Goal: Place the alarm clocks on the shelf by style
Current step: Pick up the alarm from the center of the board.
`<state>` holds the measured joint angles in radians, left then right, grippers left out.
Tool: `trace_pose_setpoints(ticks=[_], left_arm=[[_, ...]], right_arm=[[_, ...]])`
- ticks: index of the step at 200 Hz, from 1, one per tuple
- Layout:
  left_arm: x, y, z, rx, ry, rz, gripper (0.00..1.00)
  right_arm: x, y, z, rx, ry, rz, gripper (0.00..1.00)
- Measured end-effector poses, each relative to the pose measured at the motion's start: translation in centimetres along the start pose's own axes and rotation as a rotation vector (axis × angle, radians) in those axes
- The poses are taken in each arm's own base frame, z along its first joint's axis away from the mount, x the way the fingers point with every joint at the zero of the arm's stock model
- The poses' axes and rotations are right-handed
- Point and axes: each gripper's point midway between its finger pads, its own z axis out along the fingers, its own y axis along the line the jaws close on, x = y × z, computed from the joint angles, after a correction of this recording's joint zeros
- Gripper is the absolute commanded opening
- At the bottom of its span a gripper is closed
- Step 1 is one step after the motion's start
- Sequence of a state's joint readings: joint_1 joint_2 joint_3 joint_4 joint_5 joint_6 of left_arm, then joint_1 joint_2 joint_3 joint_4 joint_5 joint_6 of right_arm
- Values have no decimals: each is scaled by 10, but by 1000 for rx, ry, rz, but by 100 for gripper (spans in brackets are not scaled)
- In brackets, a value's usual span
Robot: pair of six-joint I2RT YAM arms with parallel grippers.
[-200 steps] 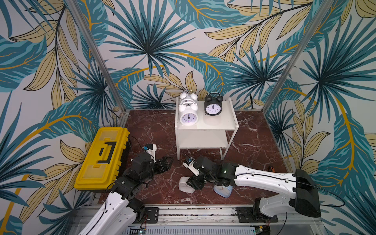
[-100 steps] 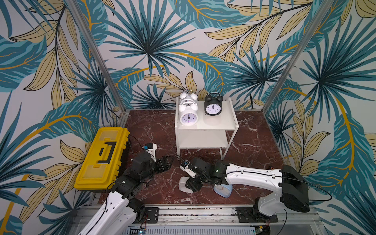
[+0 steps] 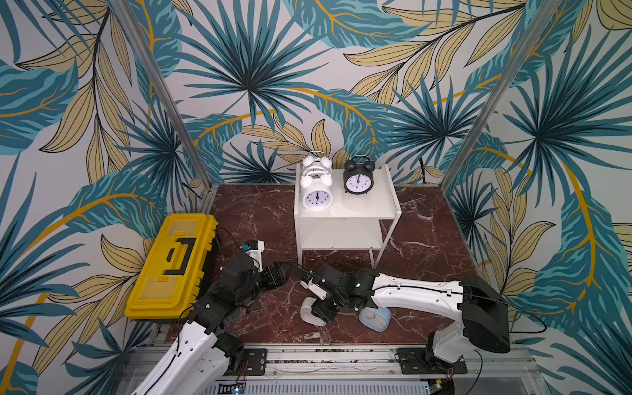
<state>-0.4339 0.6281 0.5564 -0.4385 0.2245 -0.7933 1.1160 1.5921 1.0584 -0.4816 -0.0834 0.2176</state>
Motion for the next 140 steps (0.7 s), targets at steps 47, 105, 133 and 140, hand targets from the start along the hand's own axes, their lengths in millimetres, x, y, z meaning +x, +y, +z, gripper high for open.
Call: trace_pose_setpoints(ticks=[47,105,133,140], left_arm=[[0,0,0,1,-1,0,80],[-1,-1,0,3,-4,5,81],[-2,0,0,-3,-8,21,82],[-2,0,0,-3,-8,24,82]], right_arm=[[1,1,-1,-3,7,-2,28],[1,1,-5,-6,5,3,14],[-4,6,-35,-33,-76,19,14],[-6,8,-47,-45,-108,23,14]])
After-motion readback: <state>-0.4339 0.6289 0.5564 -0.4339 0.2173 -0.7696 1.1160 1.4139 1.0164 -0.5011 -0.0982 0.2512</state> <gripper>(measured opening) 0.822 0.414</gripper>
